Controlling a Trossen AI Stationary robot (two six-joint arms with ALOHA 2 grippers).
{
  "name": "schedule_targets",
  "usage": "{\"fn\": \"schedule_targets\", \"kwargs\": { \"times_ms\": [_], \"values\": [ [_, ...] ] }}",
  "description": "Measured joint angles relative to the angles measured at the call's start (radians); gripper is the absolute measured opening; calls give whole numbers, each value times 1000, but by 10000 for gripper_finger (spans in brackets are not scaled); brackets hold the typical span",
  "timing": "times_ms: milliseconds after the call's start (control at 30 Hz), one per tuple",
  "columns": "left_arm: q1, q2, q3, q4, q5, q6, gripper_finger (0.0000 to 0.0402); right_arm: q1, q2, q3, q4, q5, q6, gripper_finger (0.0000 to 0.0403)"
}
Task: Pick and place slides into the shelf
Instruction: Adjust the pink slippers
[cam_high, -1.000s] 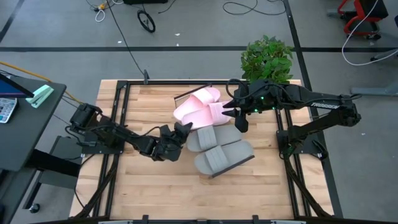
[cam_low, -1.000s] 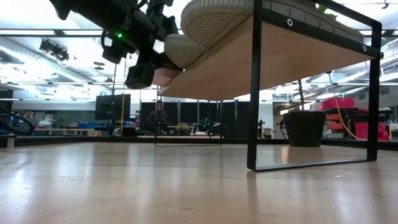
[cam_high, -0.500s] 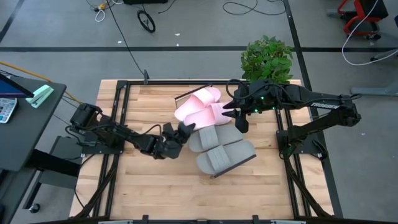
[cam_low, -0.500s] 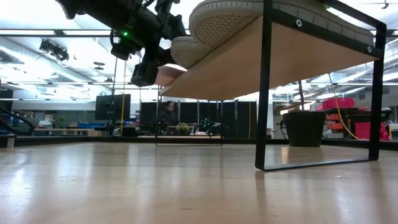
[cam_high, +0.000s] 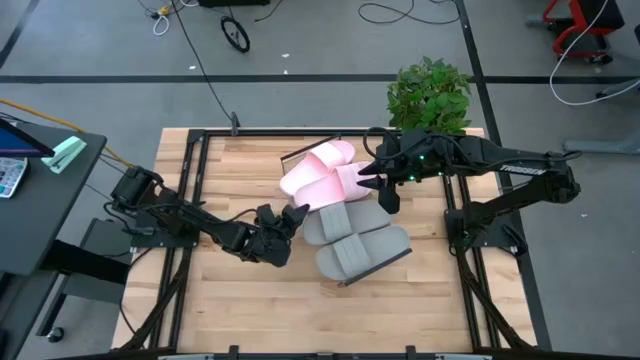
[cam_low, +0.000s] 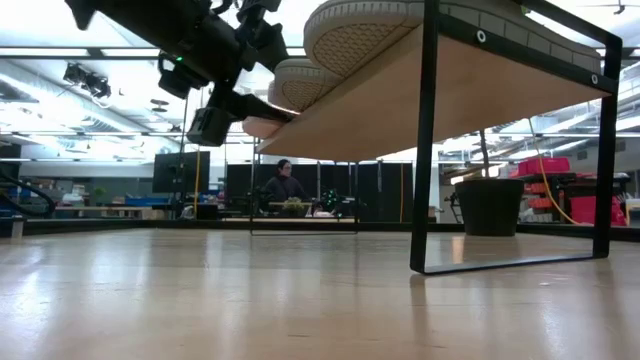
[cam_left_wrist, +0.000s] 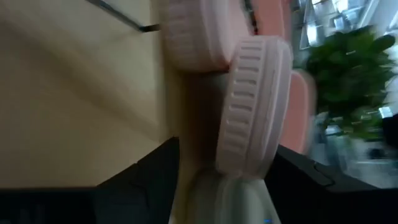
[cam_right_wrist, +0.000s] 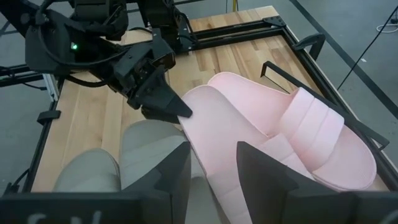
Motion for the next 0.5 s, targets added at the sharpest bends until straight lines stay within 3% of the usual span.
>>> {"fn": "schedule_targets", "kwargs": {
  "times_ms": [200, 500],
  "values": [
    [-48, -18, -4, -78, -47, 1, 234, 0, 0, 0, 0, 0, 0, 134],
    [-97, -147, -4, -494, -90, -152, 239, -20, 0, 0, -37, 1, 44, 134]
  ]
}}
